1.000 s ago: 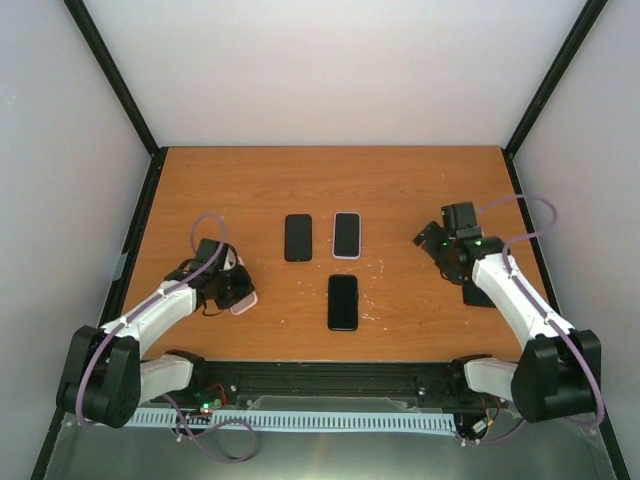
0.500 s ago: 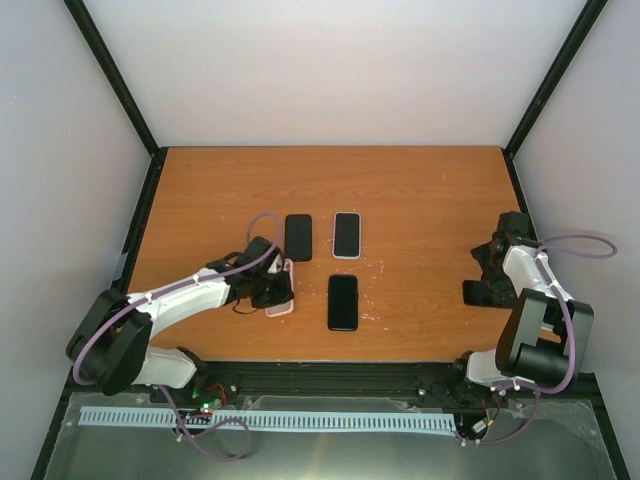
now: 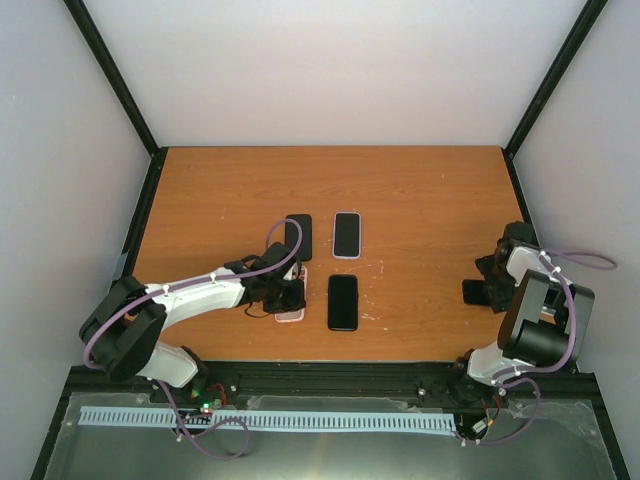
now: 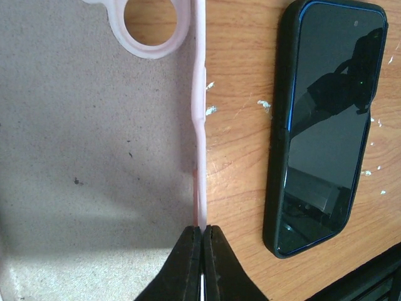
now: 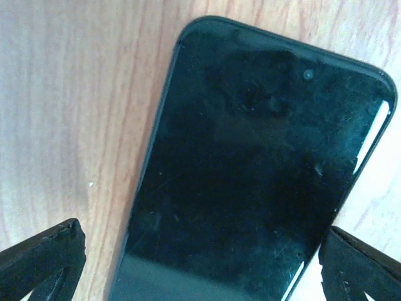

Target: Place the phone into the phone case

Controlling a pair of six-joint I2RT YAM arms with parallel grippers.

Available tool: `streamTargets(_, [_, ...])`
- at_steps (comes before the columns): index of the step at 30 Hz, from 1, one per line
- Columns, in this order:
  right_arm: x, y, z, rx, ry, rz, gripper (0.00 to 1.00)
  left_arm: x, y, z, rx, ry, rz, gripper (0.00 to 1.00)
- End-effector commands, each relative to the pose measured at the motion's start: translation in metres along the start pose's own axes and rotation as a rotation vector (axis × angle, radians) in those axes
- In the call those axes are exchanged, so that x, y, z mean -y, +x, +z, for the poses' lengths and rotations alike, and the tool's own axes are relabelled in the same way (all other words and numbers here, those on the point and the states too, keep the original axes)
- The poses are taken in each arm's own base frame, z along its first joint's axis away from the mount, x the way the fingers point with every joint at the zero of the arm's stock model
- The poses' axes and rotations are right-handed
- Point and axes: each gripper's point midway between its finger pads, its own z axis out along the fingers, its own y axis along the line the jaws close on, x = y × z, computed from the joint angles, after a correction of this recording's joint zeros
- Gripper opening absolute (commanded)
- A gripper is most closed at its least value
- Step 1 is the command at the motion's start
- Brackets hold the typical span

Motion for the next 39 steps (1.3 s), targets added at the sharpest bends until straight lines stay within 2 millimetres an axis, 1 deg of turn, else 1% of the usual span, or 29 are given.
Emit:
streamTargets(1, [0.007,0.004,0.012,-0.041,0.025,0.05,1.0,0.013,-0.006,-0.004,0.017,0.021,0.032,0.02])
streamTargets(5, [0.013,0.007,0.017,-0.059,0.053,0.079,1.0,0.012,-0.003,-0.003,0.006,0.028,0.016,0.06])
streamTargets(10, [0.015,0.007,0.024,-0.065,0.069,0.086,1.0,0.012,0.002,-0.002,-0.011,0.036,-0.007,0.07])
streamTargets(13, [0.013,0.008,0.029,-0.08,0.066,0.079,0.98,0.013,0.006,-0.001,-0.027,0.057,-0.023,0.07])
streamTargets(16, [0.013,0.011,0.033,-0.097,0.066,0.077,0.95,0.017,0.006,-0.001,-0.027,0.075,-0.031,0.09])
streamTargets(17, [0.013,0.011,0.033,-0.097,0.068,0.077,0.94,0.017,0.005,-0.003,-0.022,0.077,-0.034,0.11])
streamTargets(19, [0.013,0.01,0.033,-0.094,0.069,0.074,0.93,0.018,0.001,-0.007,-0.001,0.078,-0.043,0.23])
streamTargets(21, [0.012,0.009,0.032,-0.094,0.074,0.071,0.91,0.017,-0.003,-0.012,0.029,0.071,-0.049,0.32])
streamTargets(23, [0.012,0.009,0.033,-0.1,0.083,0.067,0.88,0.011,-0.01,-0.018,0.052,0.06,-0.065,0.36])
streamTargets(25, [0.013,0.01,0.033,-0.106,0.094,0.062,0.86,0.002,-0.018,-0.023,0.079,0.051,-0.086,0.39])
streamTargets(27, [0.013,0.011,0.034,-0.112,0.096,0.061,0.84,-0.012,-0.026,-0.028,0.106,0.041,-0.115,0.43])
streamTargets(29, [0.014,0.012,0.034,-0.115,0.096,0.057,0.83,-0.026,-0.033,-0.031,0.128,0.027,-0.139,0.45])
streamTargets(32, [0.015,0.014,0.034,-0.121,0.093,0.041,0.79,-0.041,-0.035,-0.031,0.14,-0.029,-0.148,0.45])
streamTargets(36, [0.016,0.017,0.034,-0.138,0.094,0.009,0.76,-0.053,-0.034,-0.026,0.142,-0.069,-0.151,0.46])
streamTargets(39, [0.015,0.02,0.032,-0.144,0.074,-0.02,0.74,-0.057,-0.034,-0.018,0.134,-0.066,-0.151,0.46])
